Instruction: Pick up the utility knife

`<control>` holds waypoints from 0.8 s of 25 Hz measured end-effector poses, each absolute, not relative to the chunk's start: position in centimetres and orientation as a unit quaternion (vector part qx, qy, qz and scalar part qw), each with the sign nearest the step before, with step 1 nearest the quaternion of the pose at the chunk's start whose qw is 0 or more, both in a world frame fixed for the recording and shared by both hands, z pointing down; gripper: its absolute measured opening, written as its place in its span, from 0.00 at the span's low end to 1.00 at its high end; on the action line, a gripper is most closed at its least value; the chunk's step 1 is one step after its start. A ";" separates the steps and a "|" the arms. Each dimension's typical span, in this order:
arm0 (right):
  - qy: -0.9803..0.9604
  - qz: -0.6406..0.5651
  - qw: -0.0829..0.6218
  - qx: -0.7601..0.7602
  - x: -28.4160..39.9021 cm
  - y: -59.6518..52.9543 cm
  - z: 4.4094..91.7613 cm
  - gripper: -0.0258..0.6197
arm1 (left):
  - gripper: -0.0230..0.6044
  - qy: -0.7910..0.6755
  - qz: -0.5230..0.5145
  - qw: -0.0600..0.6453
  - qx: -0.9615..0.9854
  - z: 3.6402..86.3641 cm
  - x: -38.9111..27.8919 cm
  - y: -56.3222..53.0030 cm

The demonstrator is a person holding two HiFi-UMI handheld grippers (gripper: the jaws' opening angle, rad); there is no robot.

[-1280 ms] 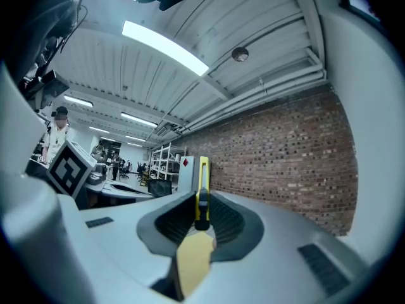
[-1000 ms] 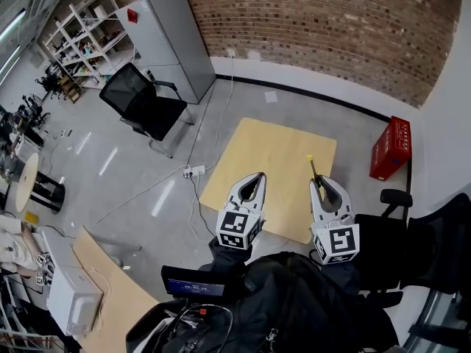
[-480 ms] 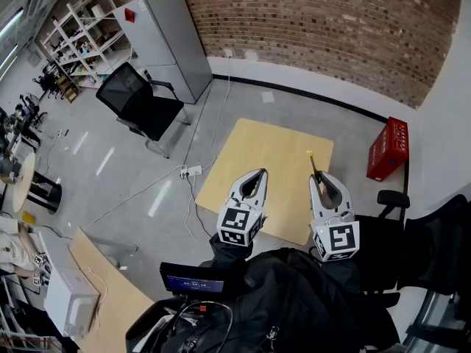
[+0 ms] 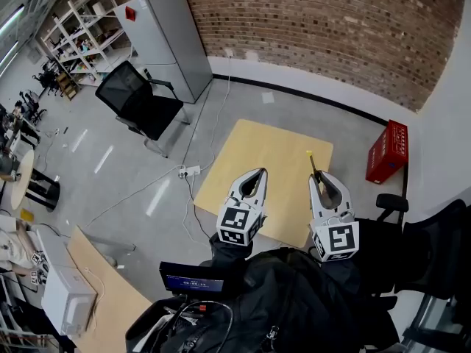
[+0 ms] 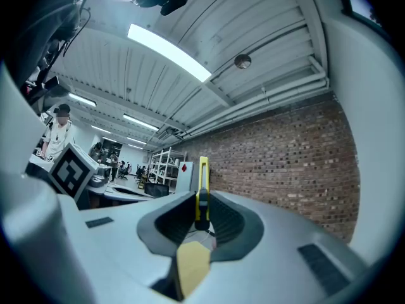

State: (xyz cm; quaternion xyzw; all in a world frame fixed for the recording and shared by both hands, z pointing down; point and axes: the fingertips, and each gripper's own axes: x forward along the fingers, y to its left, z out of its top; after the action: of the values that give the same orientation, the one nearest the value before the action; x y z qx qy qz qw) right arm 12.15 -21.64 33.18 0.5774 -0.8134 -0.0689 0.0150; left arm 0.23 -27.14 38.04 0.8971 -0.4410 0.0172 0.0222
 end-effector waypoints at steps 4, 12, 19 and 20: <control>-0.814 -0.069 0.017 0.576 12.1 -22.2 33.0 0.15 | 0.04 -0.444 0.017 0.023 0.896 37.8 0.2 -27.7; -0.814 -0.065 0.015 0.577 12.5 -23.1 33.3 0.15 | 0.04 -0.446 0.019 0.026 0.895 38.1 0.3 -28.5; -0.812 -0.063 0.017 0.580 12.7 -23.5 33.4 0.15 | 0.04 -0.443 0.021 0.029 0.896 38.3 0.4 -28.8; -0.812 -0.064 0.018 0.579 12.7 -23.4 33.4 0.15 | 0.04 -0.442 0.021 0.029 0.896 38.3 0.4 -28.8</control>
State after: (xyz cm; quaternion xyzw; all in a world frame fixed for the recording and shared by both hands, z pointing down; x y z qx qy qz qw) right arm 12.68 -23.43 33.40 0.5794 -0.8123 -0.0641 0.0176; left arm 0.40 -28.77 38.26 0.8961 -0.4424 0.0206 0.0294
